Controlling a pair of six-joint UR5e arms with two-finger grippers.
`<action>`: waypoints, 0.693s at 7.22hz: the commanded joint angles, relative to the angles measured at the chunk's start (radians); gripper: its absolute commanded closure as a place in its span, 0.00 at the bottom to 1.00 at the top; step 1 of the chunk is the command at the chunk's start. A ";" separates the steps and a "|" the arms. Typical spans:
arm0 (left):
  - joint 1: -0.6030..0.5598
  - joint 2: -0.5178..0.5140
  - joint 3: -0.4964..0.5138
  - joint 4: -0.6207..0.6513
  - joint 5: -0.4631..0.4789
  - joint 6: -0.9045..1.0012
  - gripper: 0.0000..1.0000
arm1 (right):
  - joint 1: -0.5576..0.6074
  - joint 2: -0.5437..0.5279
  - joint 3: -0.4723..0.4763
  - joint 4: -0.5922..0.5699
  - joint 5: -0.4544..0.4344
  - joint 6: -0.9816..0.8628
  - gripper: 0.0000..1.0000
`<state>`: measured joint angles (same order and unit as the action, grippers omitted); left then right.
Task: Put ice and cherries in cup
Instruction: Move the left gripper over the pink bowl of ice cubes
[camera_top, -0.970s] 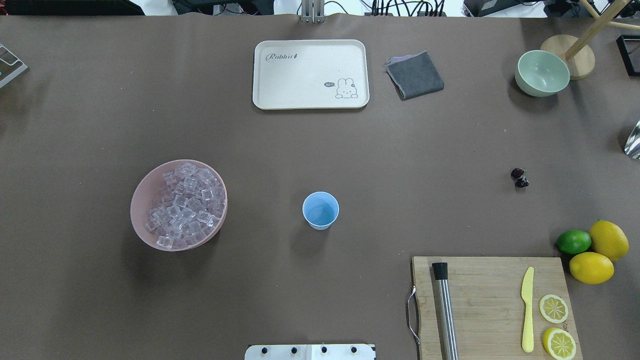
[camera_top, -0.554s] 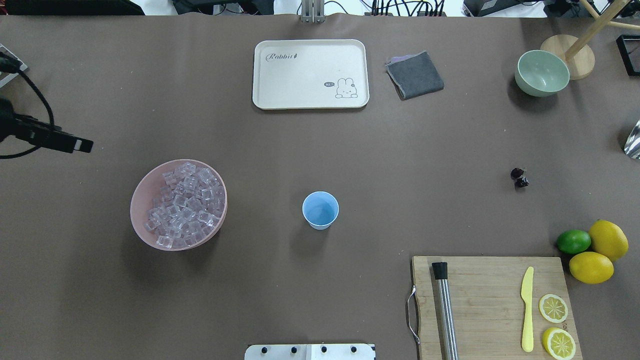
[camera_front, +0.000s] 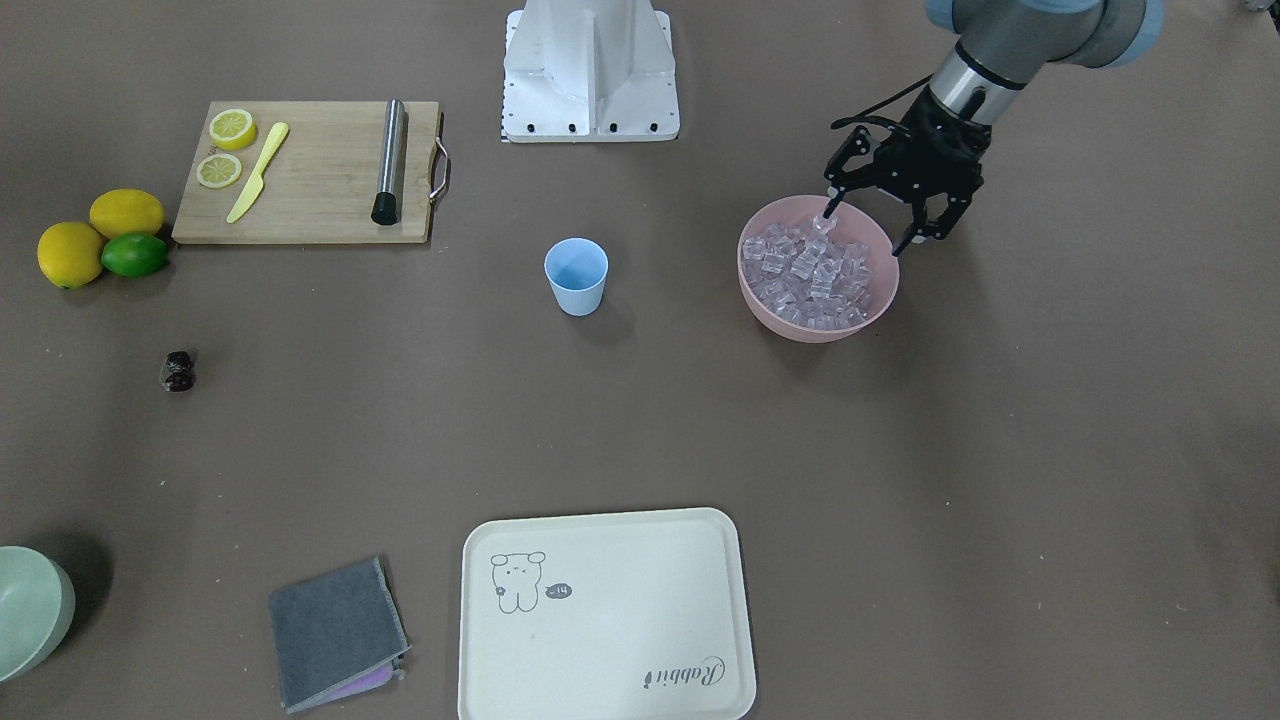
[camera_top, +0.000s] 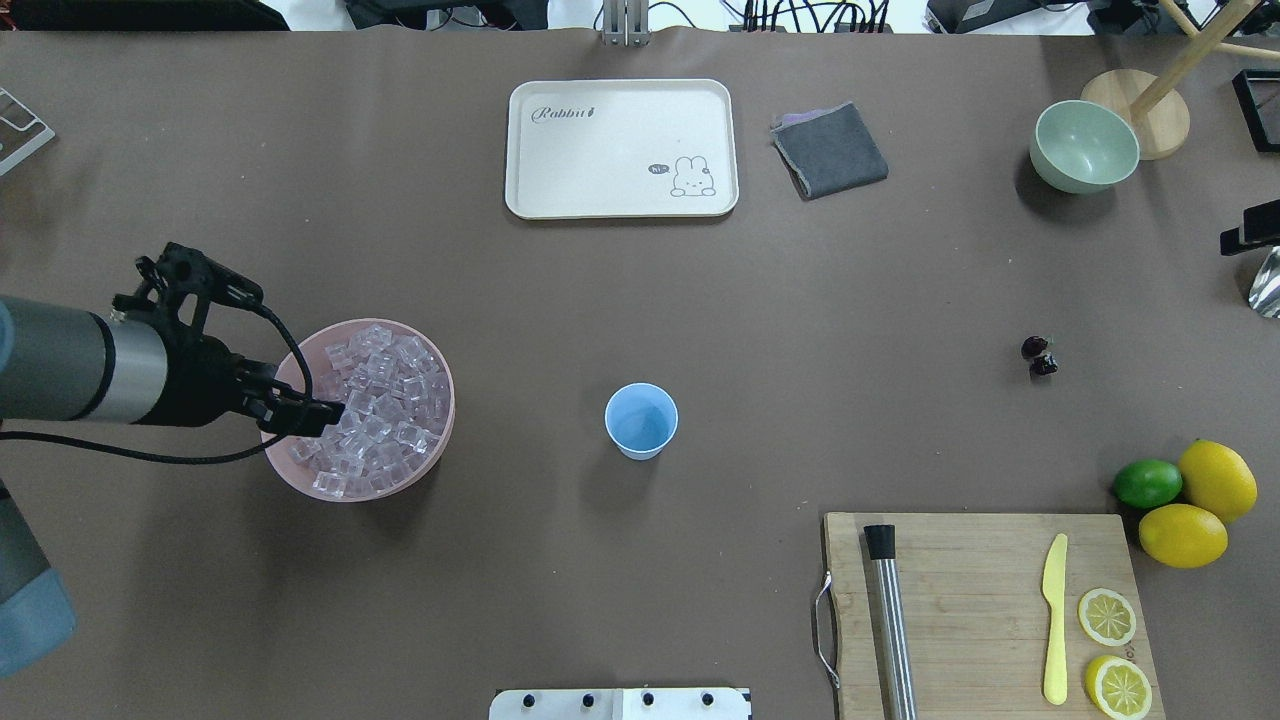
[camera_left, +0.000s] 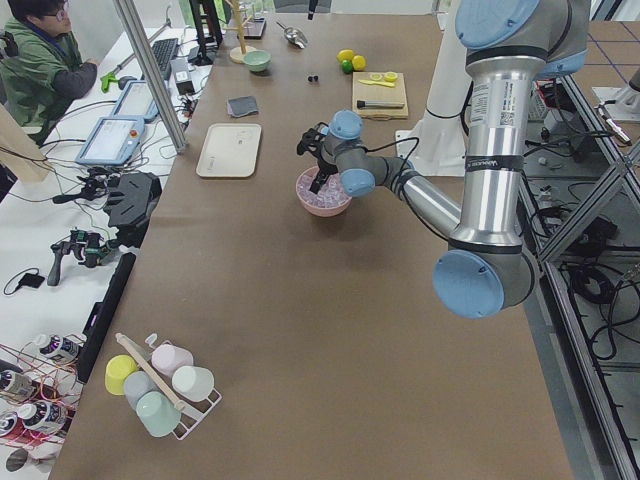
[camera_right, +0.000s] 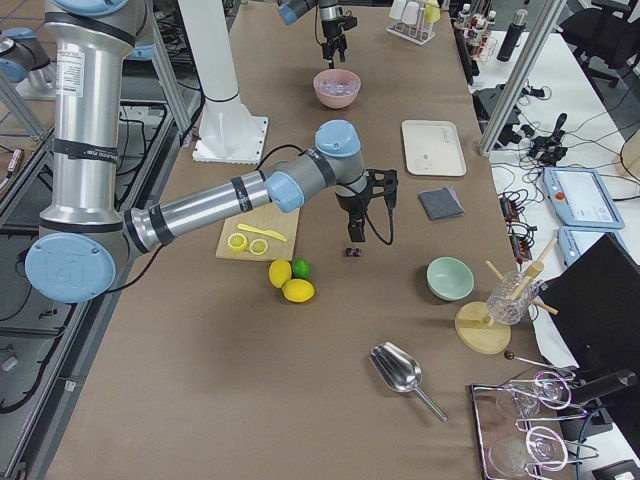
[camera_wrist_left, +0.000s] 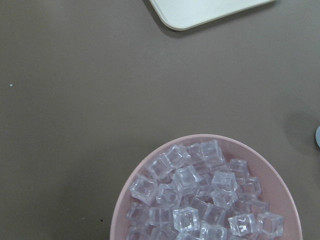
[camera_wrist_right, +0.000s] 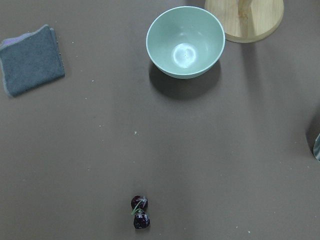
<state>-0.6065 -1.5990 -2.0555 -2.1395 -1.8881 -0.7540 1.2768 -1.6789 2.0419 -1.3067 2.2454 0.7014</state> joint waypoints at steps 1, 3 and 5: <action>0.097 0.013 0.008 0.001 0.066 -0.001 0.19 | -0.002 -0.002 -0.002 0.001 -0.003 0.000 0.00; 0.105 0.036 0.026 0.001 0.066 0.002 0.28 | -0.004 -0.002 -0.003 0.001 -0.004 0.000 0.00; 0.105 0.034 0.040 0.000 0.058 -0.002 0.32 | -0.005 -0.002 -0.006 0.001 -0.010 0.000 0.00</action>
<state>-0.5026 -1.5649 -2.0221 -2.1393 -1.8255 -0.7535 1.2724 -1.6812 2.0369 -1.3054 2.2373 0.7011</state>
